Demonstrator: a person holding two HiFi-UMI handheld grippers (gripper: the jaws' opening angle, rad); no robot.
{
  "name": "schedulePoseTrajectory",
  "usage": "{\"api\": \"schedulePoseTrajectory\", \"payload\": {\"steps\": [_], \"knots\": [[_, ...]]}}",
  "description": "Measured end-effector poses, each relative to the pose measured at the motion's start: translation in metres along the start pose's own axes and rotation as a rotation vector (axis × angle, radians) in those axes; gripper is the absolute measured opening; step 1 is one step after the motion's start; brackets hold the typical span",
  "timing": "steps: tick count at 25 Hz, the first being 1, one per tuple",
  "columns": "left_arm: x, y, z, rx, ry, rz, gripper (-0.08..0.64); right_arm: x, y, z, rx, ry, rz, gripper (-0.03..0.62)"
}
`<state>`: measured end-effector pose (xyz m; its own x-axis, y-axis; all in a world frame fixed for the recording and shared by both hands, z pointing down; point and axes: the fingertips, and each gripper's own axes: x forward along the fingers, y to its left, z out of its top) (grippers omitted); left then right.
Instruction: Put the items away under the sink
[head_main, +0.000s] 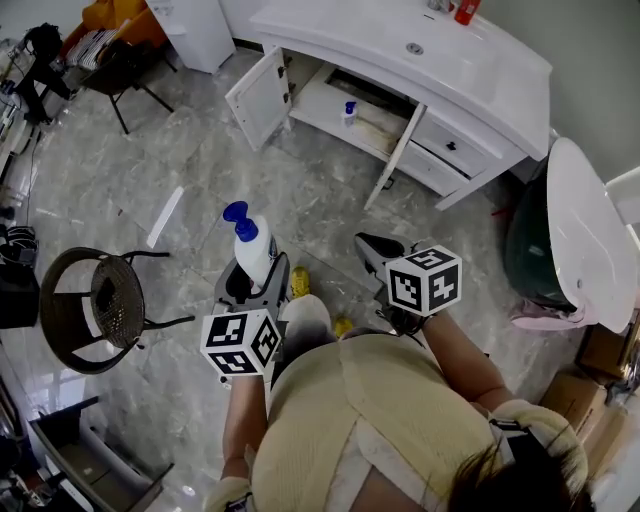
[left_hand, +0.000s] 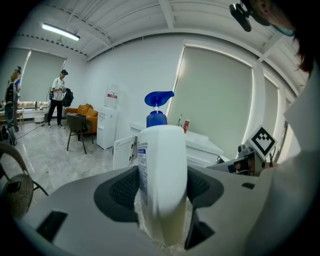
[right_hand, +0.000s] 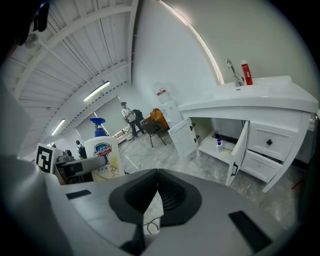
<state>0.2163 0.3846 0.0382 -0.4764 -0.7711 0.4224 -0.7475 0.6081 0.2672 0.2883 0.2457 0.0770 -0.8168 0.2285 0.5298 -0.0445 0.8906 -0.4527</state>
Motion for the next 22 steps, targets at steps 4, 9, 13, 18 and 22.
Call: {"api": "schedulePoseTrajectory", "payload": {"steps": [4,9,13,18,22], "knots": [[0.014,0.019,0.011,0.000,0.003,-0.016,0.293,0.020,0.000,0.011,0.007,0.004,-0.013,0.026],[0.032,0.044,0.024,0.003,0.020,-0.038,0.293,0.047,0.000,0.030,0.023,-0.002,-0.037,0.026],[0.047,0.065,0.039,0.010,0.029,-0.064,0.293,0.070,0.000,0.050,0.032,-0.010,-0.061,0.026],[0.065,0.091,0.059,0.017,0.038,-0.098,0.293,0.098,0.005,0.074,0.036,-0.013,-0.084,0.026],[0.077,0.106,0.068,0.028,0.048,-0.130,0.293,0.116,0.008,0.085,0.038,-0.014,-0.107,0.026]]}}
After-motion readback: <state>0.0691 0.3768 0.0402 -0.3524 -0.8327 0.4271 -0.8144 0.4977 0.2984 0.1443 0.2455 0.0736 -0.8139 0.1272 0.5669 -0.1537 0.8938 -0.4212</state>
